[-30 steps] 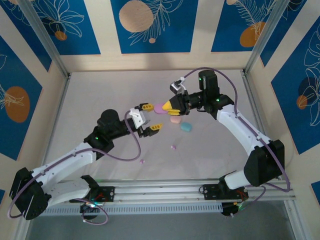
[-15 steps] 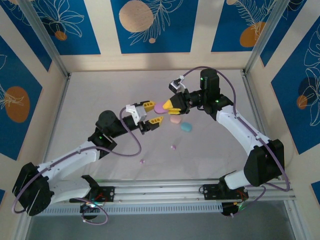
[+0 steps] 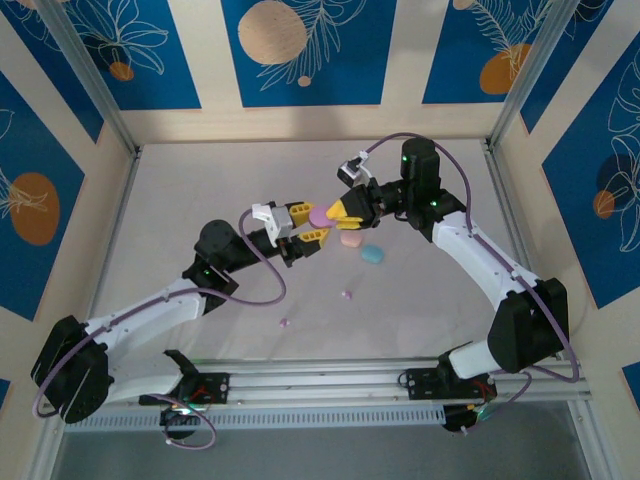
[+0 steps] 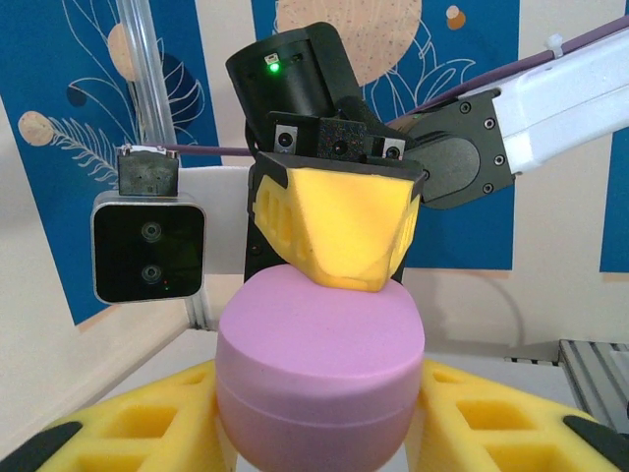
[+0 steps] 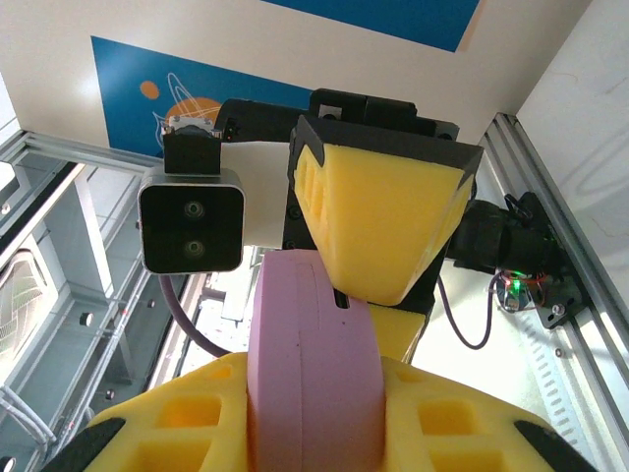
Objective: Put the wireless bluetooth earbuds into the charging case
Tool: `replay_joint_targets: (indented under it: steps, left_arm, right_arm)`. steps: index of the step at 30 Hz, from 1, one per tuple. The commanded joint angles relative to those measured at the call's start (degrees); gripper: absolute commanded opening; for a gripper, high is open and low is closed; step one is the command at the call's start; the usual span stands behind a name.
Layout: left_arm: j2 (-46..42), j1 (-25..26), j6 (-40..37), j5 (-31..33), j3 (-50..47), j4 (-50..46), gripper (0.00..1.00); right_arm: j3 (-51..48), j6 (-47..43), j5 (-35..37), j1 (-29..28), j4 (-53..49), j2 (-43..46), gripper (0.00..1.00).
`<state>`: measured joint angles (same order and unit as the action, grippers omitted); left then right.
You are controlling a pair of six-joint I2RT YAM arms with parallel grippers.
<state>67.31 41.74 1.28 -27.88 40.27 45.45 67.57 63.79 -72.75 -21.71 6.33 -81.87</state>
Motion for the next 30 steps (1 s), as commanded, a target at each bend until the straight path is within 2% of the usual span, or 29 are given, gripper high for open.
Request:
replay_joint_targets:
  steps: [1, 7, 16, 20, 24, 28, 30]
  left_arm:
    - [0.4, 0.0, 1.4, -3.5, 1.6, 3.2, 0.46]
    - [1.1, 0.0, 2.4, -3.9, 2.0, 3.8, 0.46]
    - [2.0, 0.0, 4.1, -4.5, 2.9, 4.2, 0.36]
    - [2.1, 0.0, 4.9, -3.9, 3.1, 3.6, 0.29]
    - [1.4, 0.0, 4.0, -3.5, 3.2, 0.2, 0.26]
    - [0.2, 0.1, 2.8, -3.7, 3.5, -5.7, 0.25]
    - [-0.3, 0.1, 3.0, -3.7, 3.4, -7.5, 0.25]
  right_arm:
    - [-1.0, 0.7, 0.2, -0.4, 1.2, 1.4, 0.21]
    - [-1.4, 1.2, 0.5, -0.4, 2.4, 1.4, 0.21]
    - [-2.2, 1.4, 0.9, -0.4, 3.3, 1.5, 0.22]
    - [-1.6, -3.1, 2.3, -0.4, -2.0, 1.7, 0.26]
    - [0.5, -11.3, 6.3, 0.2, -13.3, 2.3, 0.34]
    - [1.4, -15.3, 11.3, 2.0, -19.3, 3.8, 0.51]
    - [2.5, -19.0, 14.1, 2.7, -23.7, 4.7, 0.56]
